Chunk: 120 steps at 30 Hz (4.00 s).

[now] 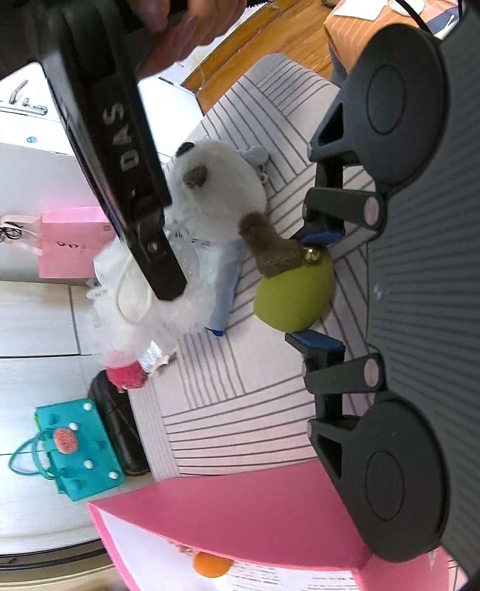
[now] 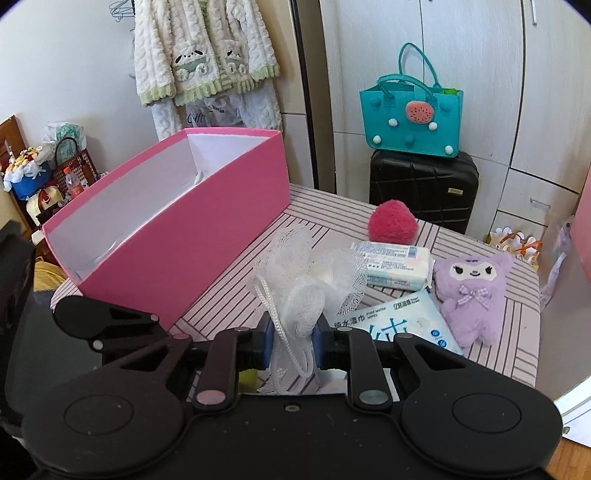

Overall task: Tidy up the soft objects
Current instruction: 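Carry the bath puff and green sponge in both grippers over the pink box, then open right gripper to drop the bath puff while left gripper releases the green sponge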

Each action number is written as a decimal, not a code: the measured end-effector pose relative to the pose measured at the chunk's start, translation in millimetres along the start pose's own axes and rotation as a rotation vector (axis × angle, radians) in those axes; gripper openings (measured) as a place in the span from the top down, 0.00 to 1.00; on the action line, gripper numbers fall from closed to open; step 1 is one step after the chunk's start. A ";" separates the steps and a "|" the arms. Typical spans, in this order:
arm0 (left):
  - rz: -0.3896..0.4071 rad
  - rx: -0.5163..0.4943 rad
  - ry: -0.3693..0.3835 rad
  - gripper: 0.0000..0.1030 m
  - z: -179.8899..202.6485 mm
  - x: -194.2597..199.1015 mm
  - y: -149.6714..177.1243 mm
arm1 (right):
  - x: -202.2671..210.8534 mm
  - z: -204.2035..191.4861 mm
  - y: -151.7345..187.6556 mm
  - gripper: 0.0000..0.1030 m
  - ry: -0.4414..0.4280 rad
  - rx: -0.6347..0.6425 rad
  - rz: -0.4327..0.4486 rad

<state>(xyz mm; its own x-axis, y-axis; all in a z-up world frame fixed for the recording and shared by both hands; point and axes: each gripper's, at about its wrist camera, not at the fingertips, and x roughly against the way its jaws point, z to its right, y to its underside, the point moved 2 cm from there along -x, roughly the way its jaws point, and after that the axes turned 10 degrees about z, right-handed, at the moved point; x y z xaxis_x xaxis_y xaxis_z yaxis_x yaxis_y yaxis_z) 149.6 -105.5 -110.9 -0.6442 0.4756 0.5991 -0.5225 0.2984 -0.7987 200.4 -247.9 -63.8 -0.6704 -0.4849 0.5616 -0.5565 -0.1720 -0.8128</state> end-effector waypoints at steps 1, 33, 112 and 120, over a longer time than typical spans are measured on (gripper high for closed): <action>-0.005 -0.001 -0.002 0.55 -1.2 0.2 1.0 | 0.0 -0.7 1.9 0.77 0.003 -0.003 -0.003; -0.012 -0.143 0.052 0.66 -2.0 40.8 4.3 | 19.4 -11.0 9.0 0.76 -0.026 -0.055 -0.041; -0.229 0.038 -0.120 0.57 -222.6 28.3 -67.0 | -137.0 -154.5 -108.3 0.51 -0.028 0.565 -0.251; -0.213 0.006 -0.169 0.44 -206.9 64.6 -75.4 | -88.0 -150.1 -122.1 0.48 -0.063 0.435 -0.168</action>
<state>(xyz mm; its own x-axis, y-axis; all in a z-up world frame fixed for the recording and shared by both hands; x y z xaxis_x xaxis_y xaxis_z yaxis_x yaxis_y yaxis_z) 263.0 73.9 -23.7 -0.6031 0.2576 0.7549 -0.6590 0.3722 -0.6536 253.7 -55.6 9.2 -0.5499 -0.4682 0.6917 -0.3889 -0.5894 -0.7081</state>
